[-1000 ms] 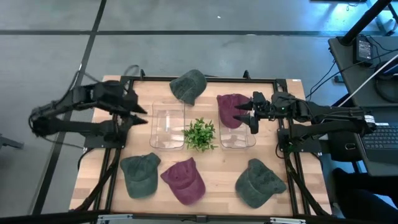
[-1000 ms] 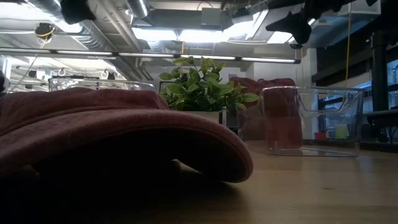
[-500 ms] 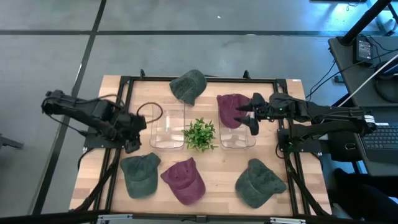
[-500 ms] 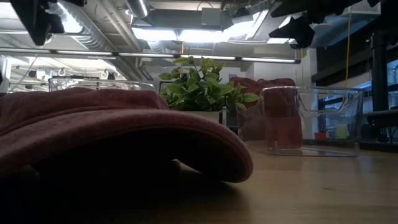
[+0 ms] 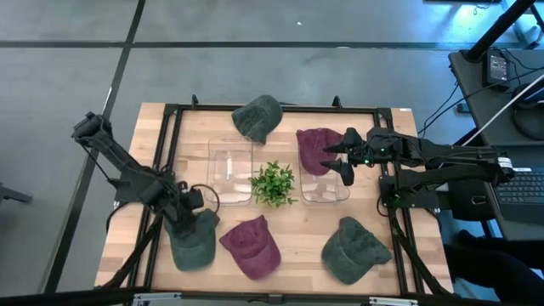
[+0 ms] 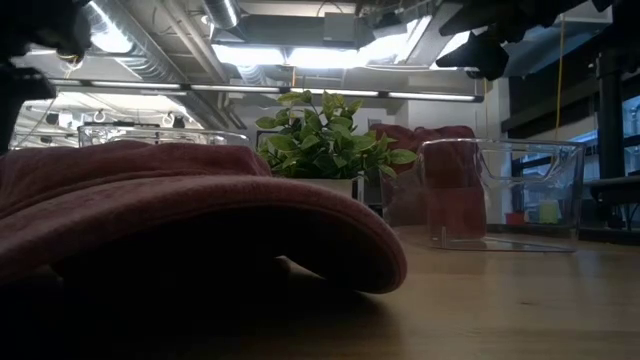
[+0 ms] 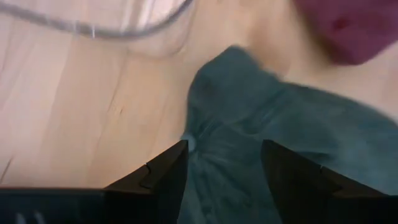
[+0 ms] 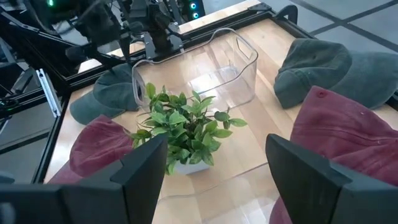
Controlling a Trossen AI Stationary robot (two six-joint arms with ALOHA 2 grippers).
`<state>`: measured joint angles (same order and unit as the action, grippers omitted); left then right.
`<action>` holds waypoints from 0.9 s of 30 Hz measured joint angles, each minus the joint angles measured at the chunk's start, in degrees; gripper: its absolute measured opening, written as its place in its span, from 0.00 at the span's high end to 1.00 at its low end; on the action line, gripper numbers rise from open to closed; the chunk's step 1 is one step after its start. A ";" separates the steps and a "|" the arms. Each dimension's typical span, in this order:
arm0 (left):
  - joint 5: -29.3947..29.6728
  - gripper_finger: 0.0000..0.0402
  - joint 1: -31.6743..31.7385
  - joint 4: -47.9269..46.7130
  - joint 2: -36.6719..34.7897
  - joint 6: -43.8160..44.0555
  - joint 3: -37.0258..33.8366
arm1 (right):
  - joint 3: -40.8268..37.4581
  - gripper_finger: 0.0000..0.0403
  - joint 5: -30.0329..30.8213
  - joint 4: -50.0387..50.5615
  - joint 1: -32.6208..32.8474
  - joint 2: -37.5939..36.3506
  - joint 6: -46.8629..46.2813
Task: Pick & Place hat
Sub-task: Put the bottom left black cap into the left transparent bin
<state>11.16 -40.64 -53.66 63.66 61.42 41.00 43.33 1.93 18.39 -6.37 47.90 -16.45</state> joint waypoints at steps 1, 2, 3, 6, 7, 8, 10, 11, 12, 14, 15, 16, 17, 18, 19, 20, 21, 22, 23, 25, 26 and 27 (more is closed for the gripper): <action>0.15 0.51 -0.93 -0.18 0.91 1.00 -0.44 | 0.00 0.33 0.00 0.00 0.00 0.00 0.00; 0.23 0.52 -1.91 -0.25 1.75 1.68 -0.96 | 0.00 0.33 0.00 0.00 0.00 0.00 0.00; 0.31 0.52 -2.85 -0.22 2.53 2.53 -1.44 | 0.00 0.33 0.00 -0.02 0.00 0.00 0.00; 1.65 0.53 -5.11 0.47 4.54 5.31 -3.24 | 0.00 0.33 0.00 -0.02 0.00 0.00 0.00; 2.37 0.53 -5.66 0.81 5.08 6.21 -3.85 | 0.00 0.33 0.00 -0.04 0.00 0.00 -0.05; 3.26 0.53 -6.13 1.60 5.59 7.52 -4.52 | 0.00 0.33 -0.01 -0.02 0.00 0.00 -0.43; 4.57 0.53 -6.63 4.08 6.27 10.02 -6.25 | 0.00 0.33 -0.02 -0.04 0.00 0.00 -1.07; 4.81 0.53 -6.66 5.70 6.55 11.10 -7.21 | 0.00 0.33 -0.02 -0.04 0.00 0.00 -1.09; 4.81 0.54 -6.65 7.58 6.88 11.91 -8.21 | 0.00 0.33 -0.02 -0.04 0.00 0.00 -1.09; 4.79 0.54 -6.63 11.74 7.43 12.76 -10.21 | 0.00 0.33 -0.02 -0.04 0.00 0.00 -1.11; 4.81 0.54 -6.63 13.38 7.79 13.02 -11.12 | 0.00 0.33 0.00 -0.04 0.00 0.00 -1.11; 4.79 0.54 -6.63 14.51 8.31 13.24 -11.94 | 0.00 0.33 0.00 -0.04 0.00 0.00 -1.13; 4.82 0.54 -6.63 15.09 8.75 13.63 -12.63 | 0.00 0.33 -0.01 -0.04 0.00 0.00 -1.15; 4.84 0.54 -6.64 15.69 9.00 14.08 -13.02 | 0.00 0.33 -0.01 -0.04 0.00 0.00 -1.16; 4.77 0.55 -6.67 16.09 9.25 14.64 -13.57 | 0.00 0.33 -0.02 -0.05 0.00 0.00 -1.17; 4.50 0.55 -6.67 16.25 9.45 15.04 -14.03 | 0.00 0.33 -0.02 -0.04 0.00 0.00 -1.18; 4.20 0.55 -6.67 16.39 9.60 15.25 -14.21 | 0.00 0.33 -0.02 -0.07 0.00 0.00 -1.18; 3.98 0.55 -6.69 16.40 9.63 15.24 -14.43 | 0.00 0.33 -0.02 -0.04 0.00 0.00 -1.20; 3.88 0.56 -6.69 16.40 9.63 15.03 -14.51 | 0.00 0.33 -0.01 -0.07 0.00 0.00 -1.20; 3.89 0.57 -6.80 16.48 9.63 13.52 -14.55 | 0.00 0.33 -0.02 -0.07 0.00 0.00 -1.22; 4.09 0.59 -6.99 16.90 9.63 12.51 -14.60 | 0.00 0.33 -0.02 -0.07 0.00 0.00 -1.21; 4.40 0.61 -7.20 17.41 9.66 11.37 -14.66 | 0.00 0.33 -0.01 -0.07 0.00 0.00 -1.20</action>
<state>15.55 -47.84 -36.25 73.33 72.79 26.33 43.33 1.93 18.33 -6.37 47.90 -17.65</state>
